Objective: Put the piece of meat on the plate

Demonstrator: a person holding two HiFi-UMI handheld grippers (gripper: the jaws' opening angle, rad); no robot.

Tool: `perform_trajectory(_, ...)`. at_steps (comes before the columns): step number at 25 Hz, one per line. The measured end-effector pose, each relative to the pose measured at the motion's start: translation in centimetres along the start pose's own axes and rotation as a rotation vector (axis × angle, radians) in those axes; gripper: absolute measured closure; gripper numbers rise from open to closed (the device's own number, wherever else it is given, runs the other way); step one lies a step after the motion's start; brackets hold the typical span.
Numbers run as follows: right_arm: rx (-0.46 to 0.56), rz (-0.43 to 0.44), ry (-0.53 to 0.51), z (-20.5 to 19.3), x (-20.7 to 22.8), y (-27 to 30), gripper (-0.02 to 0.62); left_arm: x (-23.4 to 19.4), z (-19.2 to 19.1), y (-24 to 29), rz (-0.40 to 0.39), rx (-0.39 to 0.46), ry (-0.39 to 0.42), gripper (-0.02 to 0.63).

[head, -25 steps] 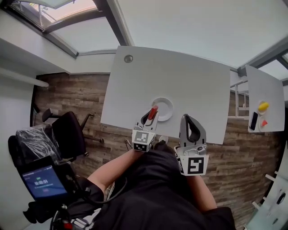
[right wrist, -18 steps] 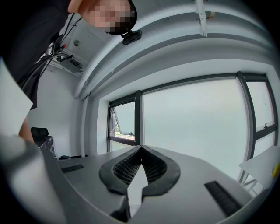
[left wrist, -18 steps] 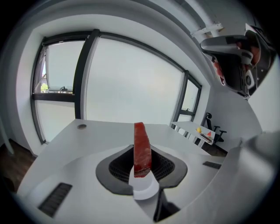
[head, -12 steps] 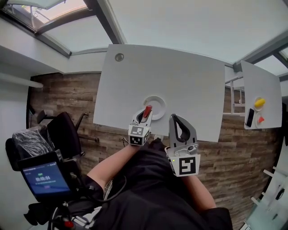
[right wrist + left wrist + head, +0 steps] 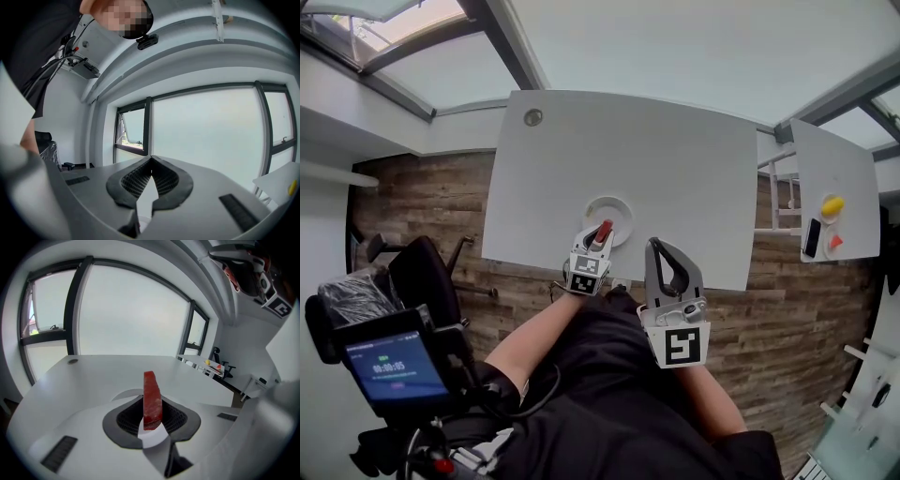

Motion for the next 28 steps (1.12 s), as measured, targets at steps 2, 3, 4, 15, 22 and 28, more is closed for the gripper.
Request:
perform_trajectory(2,-0.001,0.007,-0.016,-0.2,0.1,0.0,0.591,-0.2,-0.4,0.8,-0.005,-0.016,-0.004,0.511)
perform_trajectory(3,-0.002,0.008,-0.024,-0.2,0.1,-0.2,0.591,-0.3,-0.5,0.9,-0.01,-0.021,-0.012,0.511)
perform_trajectory(4,-0.004,0.006,-0.028,-0.3,0.1,-0.3,0.591,-0.5,-0.5,0.9,-0.011,-0.021,-0.02,0.511)
perform_trajectory(15,-0.019,-0.011,0.017,-0.5,0.5,-1.1,0.591,-1.6,-1.3,1.6,-0.002,-0.057,-0.028,0.511)
perform_trajectory(22,-0.028,-0.01,0.016,-0.4,0.8,-1.7,0.591,-1.2,-0.5,2.2,-0.03,-0.031,-0.035,0.511)
perform_trajectory(28,-0.029,-0.016,0.006,-0.4,1.0,-1.7,0.591,-1.6,-0.8,1.9,-0.028,-0.029,-0.084,0.511)
Point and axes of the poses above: the fingertips, and each gripper's own axes: y forward along the fingers, x to its right, z out of its top, the point moved 6 cm from there along -y, backward along the fingers, and after that the axes turned 5 degrees about -z, right-handed, at the moved point
